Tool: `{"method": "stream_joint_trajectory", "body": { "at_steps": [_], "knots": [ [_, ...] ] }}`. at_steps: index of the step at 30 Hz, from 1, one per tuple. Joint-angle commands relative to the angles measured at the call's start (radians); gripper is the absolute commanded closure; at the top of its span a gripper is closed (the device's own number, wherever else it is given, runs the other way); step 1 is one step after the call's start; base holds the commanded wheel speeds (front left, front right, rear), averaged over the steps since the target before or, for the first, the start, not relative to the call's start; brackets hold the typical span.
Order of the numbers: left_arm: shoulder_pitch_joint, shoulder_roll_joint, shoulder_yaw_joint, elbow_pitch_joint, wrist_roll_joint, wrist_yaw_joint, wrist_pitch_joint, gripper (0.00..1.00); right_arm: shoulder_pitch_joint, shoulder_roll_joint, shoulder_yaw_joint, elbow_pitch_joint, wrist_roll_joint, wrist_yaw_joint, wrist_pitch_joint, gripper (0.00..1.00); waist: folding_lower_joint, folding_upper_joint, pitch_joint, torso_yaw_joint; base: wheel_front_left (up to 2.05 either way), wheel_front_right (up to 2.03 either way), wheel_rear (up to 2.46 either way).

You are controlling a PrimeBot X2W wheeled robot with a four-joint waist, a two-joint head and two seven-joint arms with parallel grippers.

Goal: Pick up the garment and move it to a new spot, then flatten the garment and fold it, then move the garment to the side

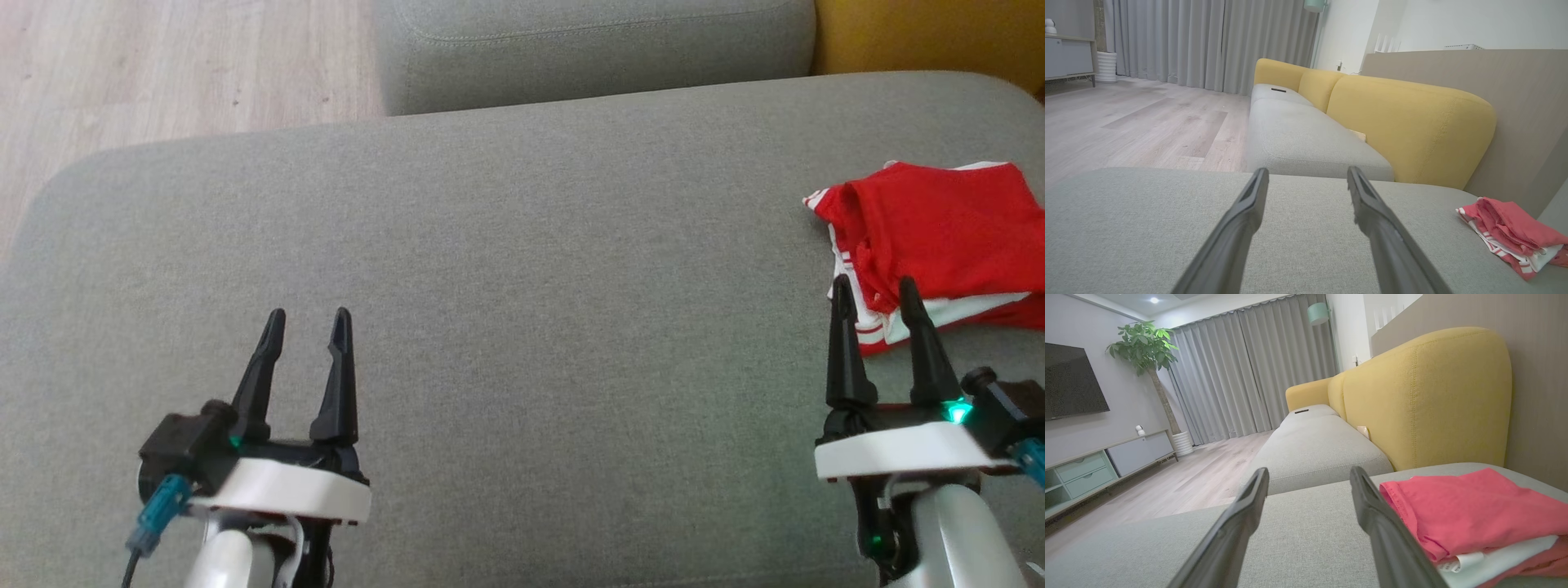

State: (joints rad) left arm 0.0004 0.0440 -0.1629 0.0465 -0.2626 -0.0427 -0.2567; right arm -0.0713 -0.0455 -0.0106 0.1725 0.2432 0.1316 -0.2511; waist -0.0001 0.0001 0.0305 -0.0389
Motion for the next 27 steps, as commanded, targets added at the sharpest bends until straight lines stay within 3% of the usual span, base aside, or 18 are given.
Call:
{"method": "stream_joint_trajectory", "body": {
  "at_steps": [1, 16, 27],
  "knots": [
    [-0.028, 0.006, 0.024, -0.038, -0.001, 0.008, -0.005, 0.0, -0.021, -0.005, 0.021, -0.039, -0.01, -0.001, -0.01, 0.0, 0.0001, -0.0001, -0.001, 0.0, 0.0, 0.0, 0.0],
    [-0.029, 0.006, 0.022, -0.014, 0.015, 0.044, -0.005, 0.0, -0.007, -0.005, 0.041, -0.029, -0.009, -0.001, -0.011, 0.0, 0.0001, -0.0001, -0.012, -0.009, 0.0, 0.0, 0.0],
    [-0.024, 0.006, 0.035, 0.008, -0.002, 0.037, -0.005, 0.0, -0.009, -0.005, 0.045, -0.028, -0.003, -0.001, -0.011, 0.0, 0.0001, -0.0001, -0.013, -0.012, 0.0, 0.0, 0.0]
  ]
}}
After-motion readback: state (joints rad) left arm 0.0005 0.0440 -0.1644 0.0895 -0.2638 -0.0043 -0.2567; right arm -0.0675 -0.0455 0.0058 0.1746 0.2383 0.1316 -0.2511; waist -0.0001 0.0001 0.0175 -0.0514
